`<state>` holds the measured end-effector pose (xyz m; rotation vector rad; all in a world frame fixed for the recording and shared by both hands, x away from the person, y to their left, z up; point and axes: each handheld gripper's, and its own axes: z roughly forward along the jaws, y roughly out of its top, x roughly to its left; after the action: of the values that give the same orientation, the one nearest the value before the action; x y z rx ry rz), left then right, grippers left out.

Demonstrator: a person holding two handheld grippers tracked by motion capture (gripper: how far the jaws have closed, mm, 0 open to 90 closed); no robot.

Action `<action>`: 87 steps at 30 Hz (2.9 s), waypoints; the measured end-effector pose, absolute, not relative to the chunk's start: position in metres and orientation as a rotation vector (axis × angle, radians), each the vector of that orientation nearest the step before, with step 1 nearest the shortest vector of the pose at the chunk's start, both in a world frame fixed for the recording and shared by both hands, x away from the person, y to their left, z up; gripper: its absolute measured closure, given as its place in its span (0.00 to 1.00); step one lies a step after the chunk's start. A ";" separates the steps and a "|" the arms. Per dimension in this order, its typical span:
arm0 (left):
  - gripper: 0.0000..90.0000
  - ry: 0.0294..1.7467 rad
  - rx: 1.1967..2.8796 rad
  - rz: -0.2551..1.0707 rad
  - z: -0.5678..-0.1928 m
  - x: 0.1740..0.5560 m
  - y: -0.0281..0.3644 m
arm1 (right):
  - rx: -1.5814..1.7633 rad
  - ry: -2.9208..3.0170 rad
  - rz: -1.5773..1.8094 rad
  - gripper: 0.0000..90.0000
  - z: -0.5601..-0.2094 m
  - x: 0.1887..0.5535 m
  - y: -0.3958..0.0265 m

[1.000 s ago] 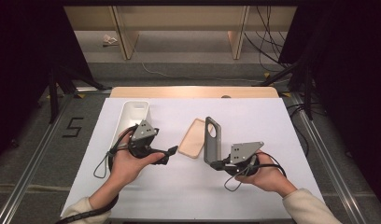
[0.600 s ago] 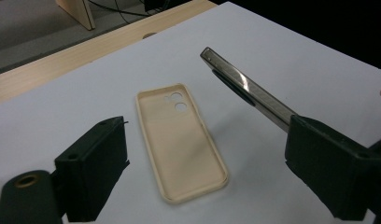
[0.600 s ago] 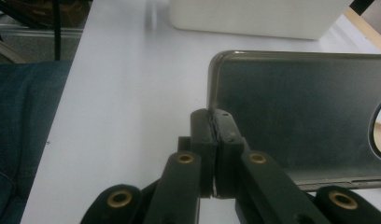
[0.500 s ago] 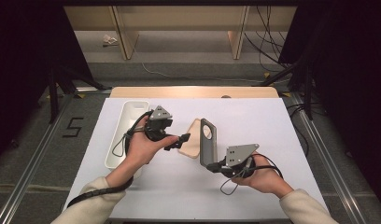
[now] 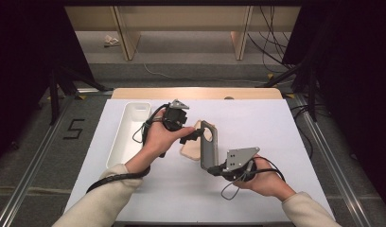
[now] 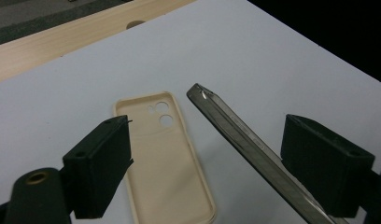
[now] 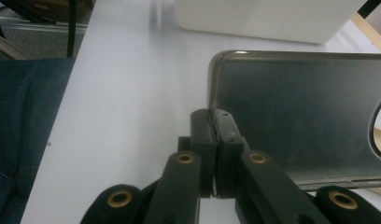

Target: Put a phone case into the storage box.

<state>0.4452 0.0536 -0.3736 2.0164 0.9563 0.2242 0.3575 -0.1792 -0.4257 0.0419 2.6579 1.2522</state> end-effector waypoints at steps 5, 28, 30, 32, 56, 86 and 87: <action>0.18 0.960 2.024 0.213 -0.377 0.446 0.051 | 0.022 2.699 1.130 0.99 -0.428 0.358 -0.178; 0.34 1.123 2.011 0.114 -0.393 0.463 0.046 | -0.050 2.707 0.949 0.99 -0.427 0.356 -0.169; 0.37 1.138 2.016 0.106 -0.394 0.465 0.045 | -0.054 2.705 0.944 0.99 -0.427 0.356 -0.169; 0.38 1.161 2.007 0.093 -0.395 0.466 0.044 | -0.056 2.704 0.944 0.99 -0.427 0.356 -0.168; 0.78 1.293 1.891 -0.079 -0.402 0.470 0.043 | -0.084 2.707 0.908 0.99 -0.430 0.355 -0.165; 0.92 1.039 1.813 0.141 -0.364 0.453 0.056 | 0.437 2.463 1.152 0.35 -0.423 0.374 -0.194; 0.92 1.036 1.812 0.146 -0.364 0.453 0.057 | 0.463 2.458 1.162 0.32 -0.423 0.375 -0.195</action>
<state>0.4526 0.0571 -0.3636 1.8120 1.0362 0.1456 0.3746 -0.1954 -0.4233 0.4632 2.4581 1.1617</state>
